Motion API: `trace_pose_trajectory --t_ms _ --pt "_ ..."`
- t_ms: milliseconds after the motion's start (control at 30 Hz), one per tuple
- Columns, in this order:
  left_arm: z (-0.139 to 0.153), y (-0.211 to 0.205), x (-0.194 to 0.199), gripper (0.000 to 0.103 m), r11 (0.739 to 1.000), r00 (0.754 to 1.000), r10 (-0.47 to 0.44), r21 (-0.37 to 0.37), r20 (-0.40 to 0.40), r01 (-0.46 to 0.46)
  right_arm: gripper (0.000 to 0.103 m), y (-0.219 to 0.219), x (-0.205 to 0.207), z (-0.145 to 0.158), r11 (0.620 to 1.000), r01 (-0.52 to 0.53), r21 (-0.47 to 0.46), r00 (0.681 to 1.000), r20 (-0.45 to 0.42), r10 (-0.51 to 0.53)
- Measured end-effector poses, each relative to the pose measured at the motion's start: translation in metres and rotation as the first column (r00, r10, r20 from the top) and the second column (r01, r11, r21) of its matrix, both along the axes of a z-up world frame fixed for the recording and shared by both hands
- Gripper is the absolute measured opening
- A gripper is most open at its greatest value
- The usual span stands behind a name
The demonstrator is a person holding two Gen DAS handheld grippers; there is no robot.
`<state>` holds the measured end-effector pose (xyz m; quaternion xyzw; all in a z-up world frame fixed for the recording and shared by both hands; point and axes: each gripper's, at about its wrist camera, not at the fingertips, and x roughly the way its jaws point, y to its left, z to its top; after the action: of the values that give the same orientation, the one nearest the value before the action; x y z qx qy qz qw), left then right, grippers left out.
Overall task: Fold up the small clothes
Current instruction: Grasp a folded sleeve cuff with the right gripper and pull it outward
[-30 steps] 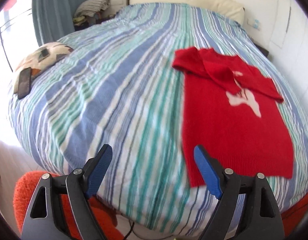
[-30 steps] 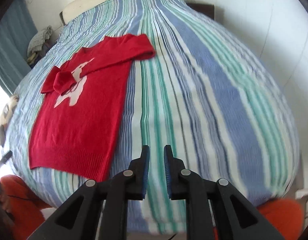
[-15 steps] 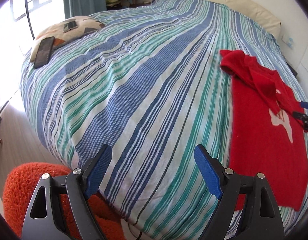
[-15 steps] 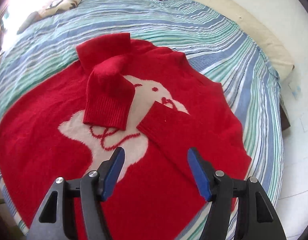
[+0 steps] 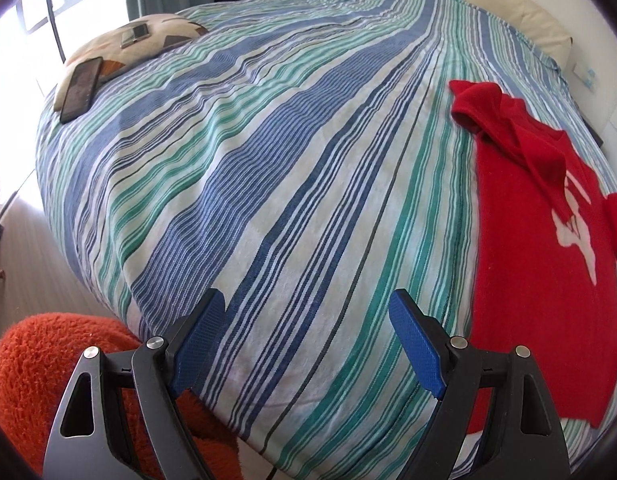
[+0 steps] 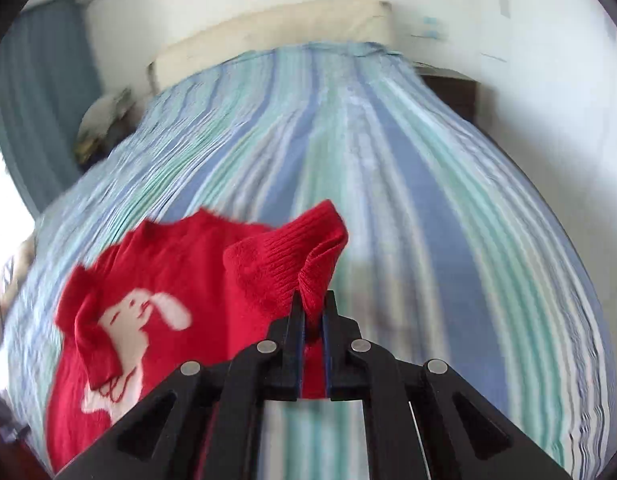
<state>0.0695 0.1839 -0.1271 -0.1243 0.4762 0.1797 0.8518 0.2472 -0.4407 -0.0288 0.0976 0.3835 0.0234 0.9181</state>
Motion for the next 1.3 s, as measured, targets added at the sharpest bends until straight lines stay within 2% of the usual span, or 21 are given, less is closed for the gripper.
trace_pose_trajectory --t_ms 100,167,233,300,400,500,533,567,633,667,700,733,800,867,1000,1033,1100,1133,1167,1233,1300 --pt "-0.002 -0.001 -0.002 0.086 1.0 1.0 0.003 0.006 0.001 -0.003 0.007 -0.101 -0.041 -0.003 0.982 0.183 0.037 0.983 -0.016 -0.183" --pt "-0.001 -0.003 -0.003 0.086 1.0 1.0 0.004 0.01 0.006 -0.004 0.007 -0.143 -0.067 -0.016 0.968 0.243 0.059 0.969 -0.052 -0.24" --pt "-0.002 -0.005 -0.004 0.086 1.0 1.0 0.005 0.023 0.006 -0.005 0.007 -0.173 -0.089 -0.035 0.947 0.294 0.132 0.954 -0.096 -0.283" --pt "-0.002 -0.008 -0.004 0.086 0.999 1.0 0.004 0.041 0.004 -0.004 0.007 -0.189 -0.106 -0.056 0.919 0.337 0.205 0.94 -0.13 -0.316" --pt "-0.003 -0.014 -0.004 0.086 0.997 1.0 -0.009 0.077 -0.002 0.009 0.009 -0.202 -0.115 -0.084 0.874 0.343 0.344 0.938 -0.165 -0.304" --pt "-0.003 -0.018 -0.006 0.086 0.994 1.0 -0.019 0.107 -0.005 0.02 0.028 -0.211 -0.128 -0.098 0.802 0.362 0.475 0.932 -0.154 -0.329" --pt "-0.003 -0.018 -0.006 0.086 0.993 1.0 -0.022 0.113 -0.006 0.022 0.038 -0.215 -0.131 -0.1 0.776 0.357 0.52 0.932 -0.14 -0.335" --pt "-0.003 -0.019 -0.006 0.086 0.993 1.0 -0.023 0.117 -0.009 0.024 0.04 -0.218 -0.132 -0.102 0.755 0.354 0.552 0.931 -0.129 -0.343" --pt "-0.005 -0.02 -0.005 0.086 0.992 1.0 -0.026 0.122 -0.016 0.028 0.039 -0.223 -0.129 -0.105 0.721 0.366 0.588 0.924 -0.138 -0.357" --pt "-0.005 -0.02 -0.005 0.086 0.992 0.999 -0.027 0.125 -0.019 0.029 0.031 -0.224 -0.125 -0.108 0.71 0.38 0.593 0.92 -0.163 -0.356" --pt "-0.006 -0.021 -0.004 0.086 0.991 0.999 -0.029 0.128 -0.021 0.031 0.018 -0.223 -0.121 -0.109 0.717 0.393 0.576 0.917 -0.186 -0.353" --pt "-0.006 -0.021 -0.003 0.086 0.991 0.999 -0.03 0.13 -0.024 0.033 0.004 -0.221 -0.117 -0.108 0.741 0.41 0.531 0.912 -0.211 -0.353" --pt "-0.008 -0.023 -0.003 0.086 0.99 0.999 -0.032 0.135 -0.03 0.036 0.004 -0.216 -0.116 -0.099 0.789 0.454 0.413 0.891 -0.222 -0.396" --pt "-0.008 -0.022 -0.003 0.086 0.99 0.999 -0.031 0.134 -0.033 0.035 0.003 -0.223 -0.124 -0.097 0.803 0.494 0.332 0.869 -0.224 -0.442" --pt "-0.008 -0.018 -0.004 0.086 0.99 0.999 -0.017 0.137 -0.041 0.022 0.003 -0.214 -0.121 -0.099 0.852 0.477 0.216 0.875 -0.211 -0.436" --pt "-0.004 -0.019 -0.004 0.085 0.988 0.999 -0.015 0.155 -0.048 0.022 0.007 -0.211 -0.12 -0.097 0.864 0.466 0.189 0.88 -0.2 -0.43" --pt "0.013 -0.028 -0.005 0.083 0.977 0.998 -0.041 0.206 -0.04 0.048 0.025 -0.205 -0.124 -0.09 0.872 0.461 0.168 0.882 -0.198 -0.428" --pt "0.027 -0.036 -0.005 0.083 0.97 0.997 -0.08 0.229 -0.004 0.078 0.044 -0.202 -0.132 -0.084 0.873 0.463 0.152 0.881 -0.19 -0.434" --pt "0.043 -0.046 -0.003 0.084 0.962 0.991 -0.129 0.248 0.038 0.116 0.056 -0.196 -0.14 -0.075 0.876 0.469 0.116 0.878 -0.171 -0.447" --pt "0.075 -0.07 0.009 0.085 0.936 0.959 -0.257 0.277 0.115 0.218 0.057 -0.18 -0.157 -0.056 0.894 0.447 0.035 0.891 -0.109 -0.441" --pt "0.096 -0.098 0.031 0.092 0.885 0.896 -0.423 0.274 0.134 0.377 0.057 -0.155 -0.175 -0.042 0.929 0.37 0.01 0.927 -0.062 -0.369"
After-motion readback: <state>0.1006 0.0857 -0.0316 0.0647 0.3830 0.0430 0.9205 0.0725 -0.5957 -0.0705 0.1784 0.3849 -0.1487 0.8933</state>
